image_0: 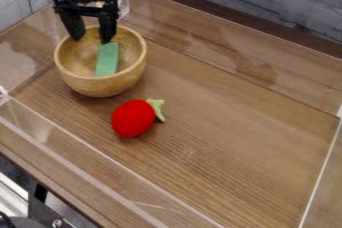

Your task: Remove the green object from the brown bowl and put it on the table

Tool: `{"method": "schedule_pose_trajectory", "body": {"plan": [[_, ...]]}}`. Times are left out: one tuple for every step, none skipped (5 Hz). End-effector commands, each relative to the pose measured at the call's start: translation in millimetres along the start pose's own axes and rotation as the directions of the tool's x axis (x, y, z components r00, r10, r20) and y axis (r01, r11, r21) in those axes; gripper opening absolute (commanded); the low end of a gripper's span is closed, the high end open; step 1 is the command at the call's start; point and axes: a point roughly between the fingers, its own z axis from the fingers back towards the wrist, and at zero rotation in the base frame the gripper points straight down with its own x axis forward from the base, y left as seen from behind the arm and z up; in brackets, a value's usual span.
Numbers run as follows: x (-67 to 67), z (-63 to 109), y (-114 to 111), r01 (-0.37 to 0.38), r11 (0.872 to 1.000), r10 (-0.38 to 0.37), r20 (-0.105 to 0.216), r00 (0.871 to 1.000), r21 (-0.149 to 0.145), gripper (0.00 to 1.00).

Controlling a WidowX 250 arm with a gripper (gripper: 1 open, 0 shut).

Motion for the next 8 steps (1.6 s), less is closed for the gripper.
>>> {"method": "schedule_pose_trajectory", "body": {"plan": [[9.5,-2.2,-1,0.029,0.999,-0.030,0.022,0.999,0.021,0.00],[15.6,2.6,-3,0.043,0.999,-0.043,0.033,0.999,0.010,0.00],[12.8,13.0,-2,0.027,0.999,-0.026,0.062,0.998,-0.024,0.00],[10.5,21.2,-3,0.020,0.998,-0.015,0.085,0.996,-0.056,0.00],[11.7,54.6,-7,-0.026,0.996,0.036,0.110,0.993,-0.087,0.00],[11.3,87.0,-15,-0.046,0.992,0.061,0.124,0.990,-0.121,0.00],[3.7,88.4,-8,-0.018,0.991,0.035,0.126,0.991,-0.131,0.00],[-5.1,92.1,-2,0.009,0.990,0.010,0.131,0.991,-0.143,0.00]]}}
